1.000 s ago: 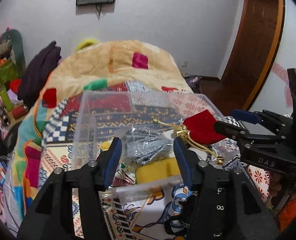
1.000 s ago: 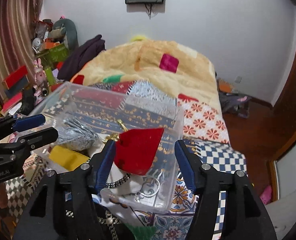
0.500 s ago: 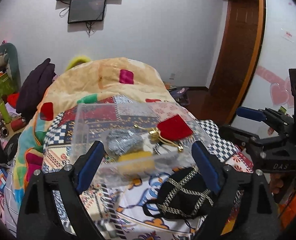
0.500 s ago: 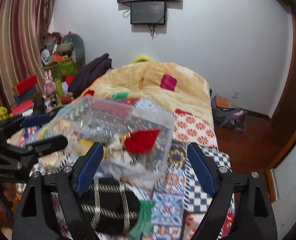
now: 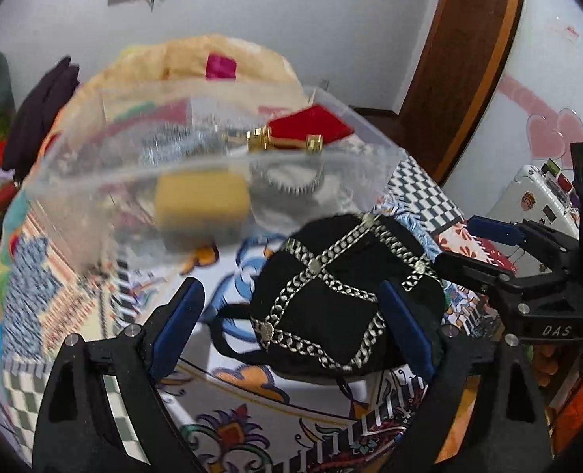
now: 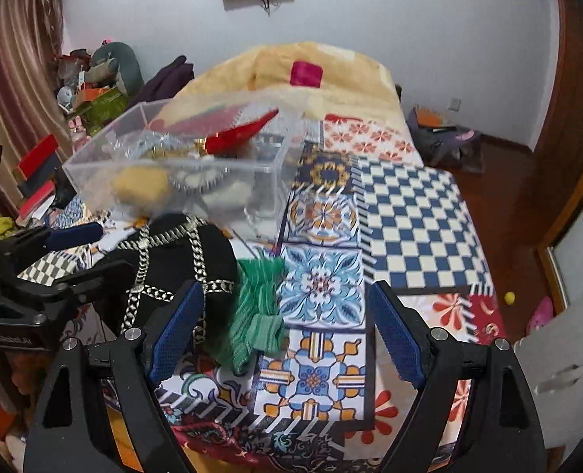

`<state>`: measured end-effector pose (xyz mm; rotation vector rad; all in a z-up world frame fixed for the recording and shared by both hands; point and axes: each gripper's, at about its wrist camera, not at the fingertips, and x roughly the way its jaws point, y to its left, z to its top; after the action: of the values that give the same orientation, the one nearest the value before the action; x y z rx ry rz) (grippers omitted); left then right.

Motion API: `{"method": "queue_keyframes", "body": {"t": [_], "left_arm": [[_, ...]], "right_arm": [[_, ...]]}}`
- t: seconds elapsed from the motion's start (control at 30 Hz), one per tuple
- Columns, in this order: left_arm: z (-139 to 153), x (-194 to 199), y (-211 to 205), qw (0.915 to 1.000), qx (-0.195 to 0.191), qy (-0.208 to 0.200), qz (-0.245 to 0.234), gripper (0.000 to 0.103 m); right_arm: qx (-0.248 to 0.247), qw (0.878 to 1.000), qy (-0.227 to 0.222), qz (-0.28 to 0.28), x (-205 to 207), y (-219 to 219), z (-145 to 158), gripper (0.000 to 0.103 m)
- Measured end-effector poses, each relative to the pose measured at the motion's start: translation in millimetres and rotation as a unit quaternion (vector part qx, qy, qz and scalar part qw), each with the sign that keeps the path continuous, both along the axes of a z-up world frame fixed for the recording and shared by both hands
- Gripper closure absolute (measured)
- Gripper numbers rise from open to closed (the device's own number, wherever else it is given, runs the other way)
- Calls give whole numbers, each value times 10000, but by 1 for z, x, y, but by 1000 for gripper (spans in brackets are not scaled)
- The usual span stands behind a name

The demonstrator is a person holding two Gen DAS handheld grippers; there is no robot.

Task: Organize soft objects
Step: 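Grasp the black chain bag with the left tool while the right grasps the green cloth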

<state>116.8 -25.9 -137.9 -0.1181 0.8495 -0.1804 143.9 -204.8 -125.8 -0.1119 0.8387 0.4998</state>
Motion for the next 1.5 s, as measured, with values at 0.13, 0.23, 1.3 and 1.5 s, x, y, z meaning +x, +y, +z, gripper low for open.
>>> {"method": "queue_keyframes", "body": {"t": [0.13, 0.23, 1.3, 1.5], "left_arm": [[-12, 3, -5, 9998, -70, 169, -105, 36], [-15, 1, -6, 9996, -145, 167, -197, 53], [52, -69, 71, 9941, -151, -915, 560, 86], [74, -74, 77, 9904, -122, -1219, 640, 86]], "right_arm": [[107, 9999, 62, -34, -3, -8, -3, 21], [180, 9998, 82, -63, -4, -15, -2, 24], [265, 9982, 91, 525, -18, 13, -7, 97], [577, 9967, -349, 463, -27, 4, 28, 98]]}}
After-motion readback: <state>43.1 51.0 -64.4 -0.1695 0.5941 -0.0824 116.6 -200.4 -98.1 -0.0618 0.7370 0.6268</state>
